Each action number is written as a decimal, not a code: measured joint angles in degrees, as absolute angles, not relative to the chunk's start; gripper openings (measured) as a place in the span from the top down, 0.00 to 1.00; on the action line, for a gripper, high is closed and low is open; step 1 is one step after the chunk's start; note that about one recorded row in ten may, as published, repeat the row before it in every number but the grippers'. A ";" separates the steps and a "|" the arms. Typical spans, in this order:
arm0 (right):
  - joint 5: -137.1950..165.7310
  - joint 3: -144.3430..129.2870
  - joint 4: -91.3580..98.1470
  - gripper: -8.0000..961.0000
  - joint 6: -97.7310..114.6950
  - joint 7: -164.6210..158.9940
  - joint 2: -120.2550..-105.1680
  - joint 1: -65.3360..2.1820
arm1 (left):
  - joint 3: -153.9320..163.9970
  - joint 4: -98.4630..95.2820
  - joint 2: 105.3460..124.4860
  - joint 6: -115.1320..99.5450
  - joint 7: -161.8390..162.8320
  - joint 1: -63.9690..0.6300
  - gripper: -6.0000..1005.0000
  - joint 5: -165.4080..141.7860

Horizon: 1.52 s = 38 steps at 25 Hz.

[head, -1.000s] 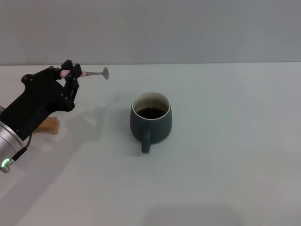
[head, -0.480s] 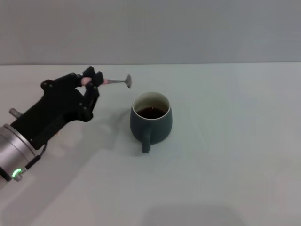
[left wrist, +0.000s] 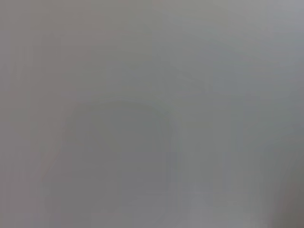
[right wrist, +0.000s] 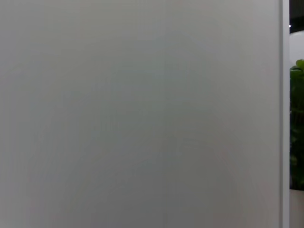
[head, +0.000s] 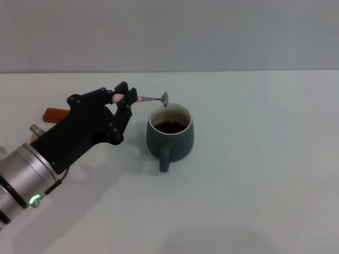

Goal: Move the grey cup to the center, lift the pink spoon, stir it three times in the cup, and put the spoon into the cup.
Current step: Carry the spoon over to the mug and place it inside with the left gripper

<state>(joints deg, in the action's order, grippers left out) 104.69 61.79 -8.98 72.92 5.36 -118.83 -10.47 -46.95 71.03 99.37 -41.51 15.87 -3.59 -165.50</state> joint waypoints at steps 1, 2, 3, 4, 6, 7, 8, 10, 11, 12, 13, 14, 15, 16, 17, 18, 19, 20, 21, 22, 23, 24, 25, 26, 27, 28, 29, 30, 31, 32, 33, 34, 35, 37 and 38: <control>104.68 61.79 -8.93 0.99 72.86 5.36 -118.82 -10.50 | -46.68 70.91 99.47 -41.06 15.82 -3.88 0.85 -165.49; 104.68 61.78 -8.89 0.99 72.83 5.36 -118.82 -10.52 | -46.40 70.82 99.57 -40.45 15.75 -4.15 0.85 -165.50; 104.67 61.78 -8.87 0.99 72.80 5.36 -118.82 -10.55 | -46.18 70.75 99.79 -39.24 15.45 -4.46 0.85 -165.50; 104.67 61.79 -8.86 0.99 72.78 5.36 -118.82 -10.55 | -46.06 70.71 99.92 -38.63 15.25 -4.62 0.85 -165.50; 104.66 61.78 -8.85 0.99 72.76 5.36 -118.82 -10.56 | -45.94 70.68 100.66 -36.30 13.87 -4.93 0.85 -165.50; 104.66 61.78 -8.83 0.99 72.75 5.36 -118.82 -10.55 | -45.97 70.67 101.04 -35.51 13.26 -4.96 0.85 -165.50; 104.66 61.79 -8.81 0.99 72.75 5.36 -118.82 -10.55 | -46.13 70.66 101.43 -34.49 12.63 -4.99 0.85 -165.50; 104.67 61.79 -8.77 0.99 72.70 5.36 -118.82 -10.55 | -46.26 70.60 101.71 -33.81 12.32 -5.06 0.85 -165.50; 104.67 61.79 -8.77 0.99 72.65 5.36 -118.82 -10.54 | -46.43 70.18 102.12 -33.03 12.15 -5.35 0.85 -165.50; 104.66 61.78 -8.77 0.99 72.58 5.36 -118.82 -10.54 | -46.48 69.80 102.29 -32.83 12.14 -5.56 0.85 -165.50; 104.66 61.79 -8.77 0.99 72.54 5.36 -118.82 -10.54 | -46.48 69.80 102.29 -32.83 12.14 -5.56 0.85 -165.50; 104.66 61.78 -8.78 0.99 72.51 5.36 -118.82 -10.55 | -46.52 69.30 102.45 -32.79 12.14 -5.76 0.85 -165.50; 104.66 61.79 -8.78 0.99 72.49 5.36 -118.82 -10.55 | -46.77 68.50 102.78 -32.78 12.13 -6.09 0.85 -165.50; 104.67 61.79 -8.78 0.99 72.49 5.36 -118.82 -10.54 | -46.77 68.50 102.78 -32.78 12.13 -6.09 0.85 -165.50; 104.66 61.79 -8.78 0.99 72.49 5.36 -118.82 -10.54 | -46.91 68.01 102.99 -32.77 12.13 -6.23 0.85 -165.50; 104.67 61.79 -8.77 0.99 72.49 5.36 -118.82 -10.54 | -46.91 68.01 102.99 -32.77 12.13 -6.23 0.85 -165.50; 104.67 61.79 -8.76 0.99 72.49 5.36 -118.82 -10.54 | -46.91 68.01 102.99 -32.77 12.13 -6.23 0.85 -165.50; 104.66 61.79 -8.72 0.99 72.49 5.36 -118.82 -10.54 | -46.91 68.01 102.99 -32.77 12.13 -6.23 0.85 -165.50; 104.66 61.79 -8.71 0.99 72.49 5.36 -118.82 -10.54 | -47.18 67.03 103.36 -32.76 12.11 -6.60 0.85 -165.50; 104.66 61.79 -8.70 0.99 72.49 5.36 -118.82 -10.54 | -47.18 67.03 103.36 -32.76 12.11 -6.60 0.85 -165.50; 104.67 61.79 -8.69 0.99 72.49 5.36 -118.82 -10.54 | -47.40 64.39 104.30 -32.72 12.09 -8.04 0.85 -165.50; 104.66 61.79 -8.69 0.99 72.49 5.36 -118.82 -10.54 | -47.40 64.39 104.30 -32.72 12.09 -8.04 0.85 -165.50; 104.67 61.79 -8.69 0.99 72.49 5.36 -118.82 -10.54 | -47.52 63.13 104.86 -32.69 12.08 -8.81 0.85 -165.50; 104.70 61.78 -8.69 0.99 72.49 5.35 -118.82 -10.54 | -47.52 63.13 104.86 -32.69 12.08 -8.81 0.85 -165.50; 104.71 61.76 -8.69 0.99 72.49 5.28 -118.82 -10.54 | -47.52 63.13 104.86 -32.69 12.08 -8.81 0.85 -165.50; 104.76 61.69 -8.69 0.99 72.49 5.12 -118.82 -10.54 | -47.52 63.13 104.86 -32.69 12.08 -8.81 0.85 -165.50; 104.82 61.59 -8.68 0.99 72.49 4.98 -118.82 -10.54 | -47.52 63.13 104.86 -32.69 12.08 -8.81 0.85 -165.50; 104.85 61.52 -8.66 0.99 72.49 4.83 -118.82 -10.54 | -47.52 63.13 104.86 -32.69 12.08 -8.81 0.85 -165.50; 104.87 61.47 -8.64 0.99 72.49 4.75 -118.83 -10.54 | -47.67 59.36 106.35 -32.61 12.06 -11.63 0.85 -165.50; 104.88 61.47 -8.62 0.99 72.49 4.74 -118.82 -10.54 | -47.67 59.36 106.35 -32.61 12.06 -11.63 0.85 -165.50; 104.89 61.46 -8.59 0.99 72.49 4.73 -118.82 -10.54 | -47.55 57.51 106.94 -32.60 12.11 -13.24 0.85 -165.50; 104.89 61.46 -8.53 0.99 72.49 4.72 -118.82 -10.54 | -47.55 57.51 106.94 -32.60 12.11 -13.24 0.85 -165.50; 104.90 61.45 -8.48 0.99 72.50 4.72 -118.82 -10.54 | -47.32 56.71 107.28 -32.60 12.19 -14.26 0.85 -165.50; 104.91 61.41 -8.43 0.99 72.50 4.70 -118.82 -10.54 | -47.05 56.32 107.75 -32.65 12.19 -14.89 0.85 -165.50; 104.91 61.40 -8.43 0.99 72.51 4.70 -118.82 -10.54 | -46.84 56.39 107.92 -32.71 12.16 -15.06 0.85 -165.50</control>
<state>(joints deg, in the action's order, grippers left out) 104.91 61.39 -8.43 72.51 4.70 -118.82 -10.54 -46.84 56.39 107.92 -32.71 12.16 -15.06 -165.50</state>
